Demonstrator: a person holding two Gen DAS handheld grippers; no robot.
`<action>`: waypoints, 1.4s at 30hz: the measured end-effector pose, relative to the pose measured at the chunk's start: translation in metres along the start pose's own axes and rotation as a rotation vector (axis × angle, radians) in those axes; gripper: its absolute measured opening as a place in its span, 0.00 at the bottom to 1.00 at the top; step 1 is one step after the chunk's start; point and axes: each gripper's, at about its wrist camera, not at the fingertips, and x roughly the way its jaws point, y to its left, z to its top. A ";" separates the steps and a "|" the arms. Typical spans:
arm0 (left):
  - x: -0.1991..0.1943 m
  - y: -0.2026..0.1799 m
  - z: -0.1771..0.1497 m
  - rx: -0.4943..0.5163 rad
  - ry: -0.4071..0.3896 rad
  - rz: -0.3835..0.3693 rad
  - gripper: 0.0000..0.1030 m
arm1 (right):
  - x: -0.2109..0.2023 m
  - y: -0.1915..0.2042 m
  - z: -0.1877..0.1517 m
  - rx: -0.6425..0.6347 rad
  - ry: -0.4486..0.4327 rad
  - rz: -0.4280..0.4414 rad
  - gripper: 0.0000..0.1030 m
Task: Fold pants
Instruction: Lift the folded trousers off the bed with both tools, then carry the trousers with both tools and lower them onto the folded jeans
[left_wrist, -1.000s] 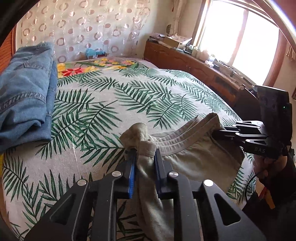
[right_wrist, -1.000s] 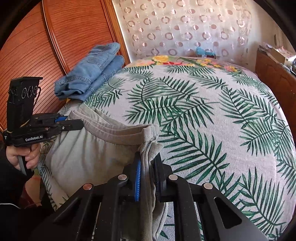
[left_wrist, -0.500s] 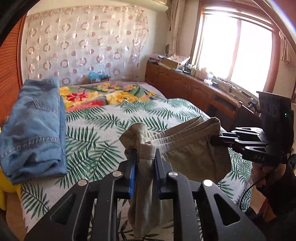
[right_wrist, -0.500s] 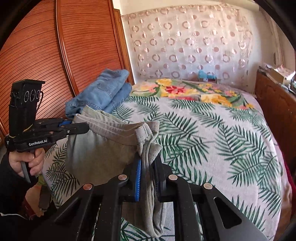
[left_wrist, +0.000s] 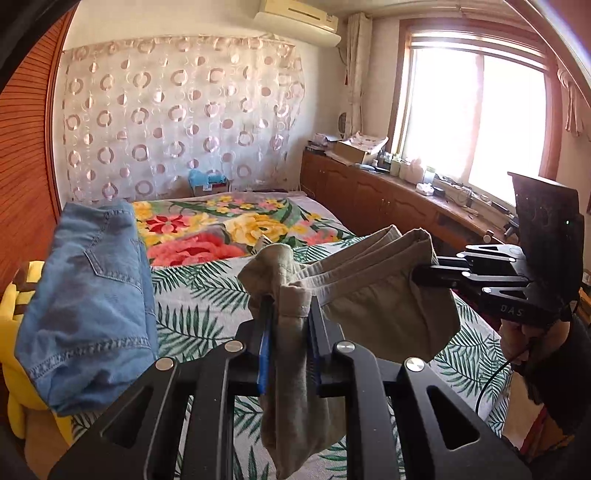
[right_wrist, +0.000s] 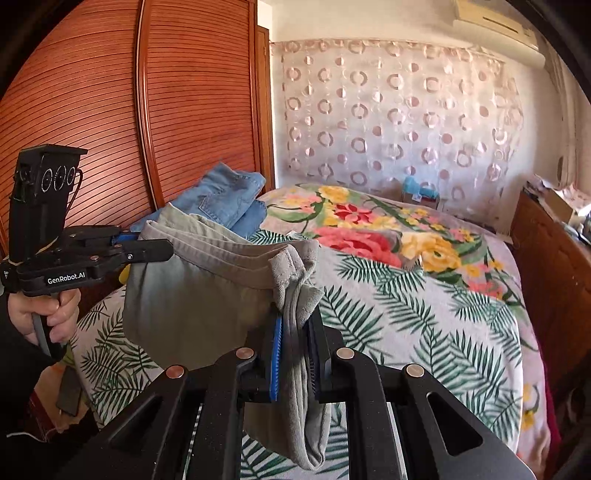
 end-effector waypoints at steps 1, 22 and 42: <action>0.001 0.002 0.002 -0.002 -0.004 0.004 0.17 | 0.002 -0.001 0.005 -0.010 -0.002 0.003 0.12; -0.009 0.091 0.036 -0.067 -0.097 0.181 0.17 | 0.099 -0.011 0.080 -0.172 -0.075 0.083 0.12; -0.015 0.153 0.028 -0.154 -0.126 0.301 0.17 | 0.205 -0.003 0.122 -0.315 -0.117 0.128 0.12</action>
